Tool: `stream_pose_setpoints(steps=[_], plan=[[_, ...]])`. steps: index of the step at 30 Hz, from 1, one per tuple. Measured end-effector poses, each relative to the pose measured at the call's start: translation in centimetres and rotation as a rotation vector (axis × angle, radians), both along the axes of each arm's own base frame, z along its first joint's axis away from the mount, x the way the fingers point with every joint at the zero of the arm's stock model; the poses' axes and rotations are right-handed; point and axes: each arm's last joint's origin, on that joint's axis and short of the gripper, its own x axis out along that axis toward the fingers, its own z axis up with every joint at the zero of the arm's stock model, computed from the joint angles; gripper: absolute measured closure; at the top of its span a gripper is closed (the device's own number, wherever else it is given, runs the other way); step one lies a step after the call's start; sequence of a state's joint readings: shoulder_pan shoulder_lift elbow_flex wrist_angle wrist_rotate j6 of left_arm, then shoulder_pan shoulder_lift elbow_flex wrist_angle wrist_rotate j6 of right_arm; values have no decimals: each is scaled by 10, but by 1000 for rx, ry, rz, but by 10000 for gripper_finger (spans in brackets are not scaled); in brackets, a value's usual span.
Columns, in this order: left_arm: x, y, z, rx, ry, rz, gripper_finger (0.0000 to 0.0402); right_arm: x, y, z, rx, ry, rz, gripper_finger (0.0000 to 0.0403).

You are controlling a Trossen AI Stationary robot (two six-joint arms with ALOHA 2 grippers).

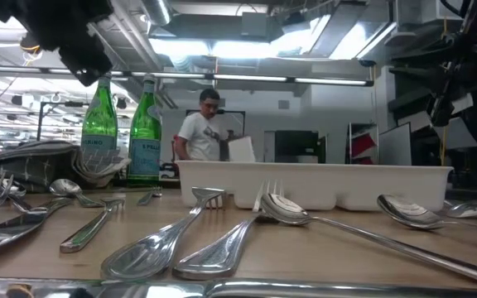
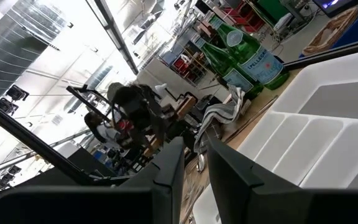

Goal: Sort silverware
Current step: Put the silver spoon into the silverware tray

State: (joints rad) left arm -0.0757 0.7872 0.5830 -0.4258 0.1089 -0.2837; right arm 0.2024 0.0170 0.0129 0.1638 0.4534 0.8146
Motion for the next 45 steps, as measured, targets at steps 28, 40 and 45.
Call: stream_pose_setpoints(steps=[28,40,45], plan=[[40,9,-62,-888,828,1178,293,0,0,3,6,-27,-2,327],[55,16,-84,-945,841,1379,293,0,0,3,6,-27,-3,327],[58,20,-90,-934,824,1423,292,0,0,3,6,-27,-2,327]])
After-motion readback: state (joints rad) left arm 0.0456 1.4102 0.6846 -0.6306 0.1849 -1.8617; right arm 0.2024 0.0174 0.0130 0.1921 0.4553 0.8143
